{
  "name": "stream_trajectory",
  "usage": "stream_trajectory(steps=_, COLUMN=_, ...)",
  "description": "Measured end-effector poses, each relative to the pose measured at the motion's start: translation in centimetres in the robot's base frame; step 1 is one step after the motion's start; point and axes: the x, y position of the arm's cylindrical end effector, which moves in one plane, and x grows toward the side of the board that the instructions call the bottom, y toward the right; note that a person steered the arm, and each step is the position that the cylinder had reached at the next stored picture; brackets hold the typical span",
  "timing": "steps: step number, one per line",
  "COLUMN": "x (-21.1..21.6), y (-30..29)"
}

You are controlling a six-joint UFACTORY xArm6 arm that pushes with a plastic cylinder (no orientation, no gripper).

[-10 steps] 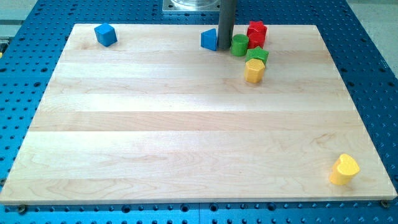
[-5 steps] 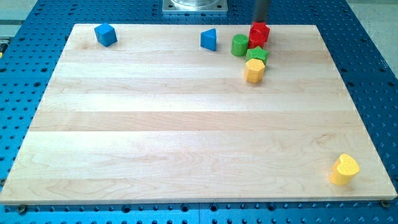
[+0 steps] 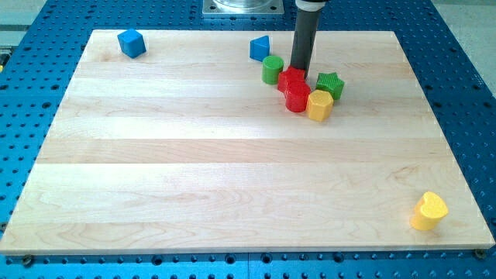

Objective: Move the group of blocks to the bottom

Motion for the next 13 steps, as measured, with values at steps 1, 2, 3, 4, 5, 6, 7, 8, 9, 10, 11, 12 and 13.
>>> stream_trajectory(steps=1, x=-5.2, y=3.4)
stream_trajectory(steps=2, x=-11.1, y=3.0)
stream_trajectory(steps=3, x=-11.1, y=-1.9)
stream_trajectory(steps=4, x=-8.4, y=-5.8)
stream_trajectory(steps=5, x=-5.7, y=-6.1)
stream_trajectory(steps=6, x=-0.2, y=-5.9)
stream_trajectory(steps=7, x=4.0, y=-5.8)
stream_trajectory(steps=8, x=2.6, y=-5.4)
stream_trajectory(steps=9, x=0.1, y=-2.5)
stream_trajectory(steps=10, x=-0.6, y=3.8)
stream_trajectory(steps=11, x=2.0, y=11.4)
stream_trajectory(steps=12, x=7.3, y=16.0)
stream_trajectory(steps=13, x=16.5, y=16.6)
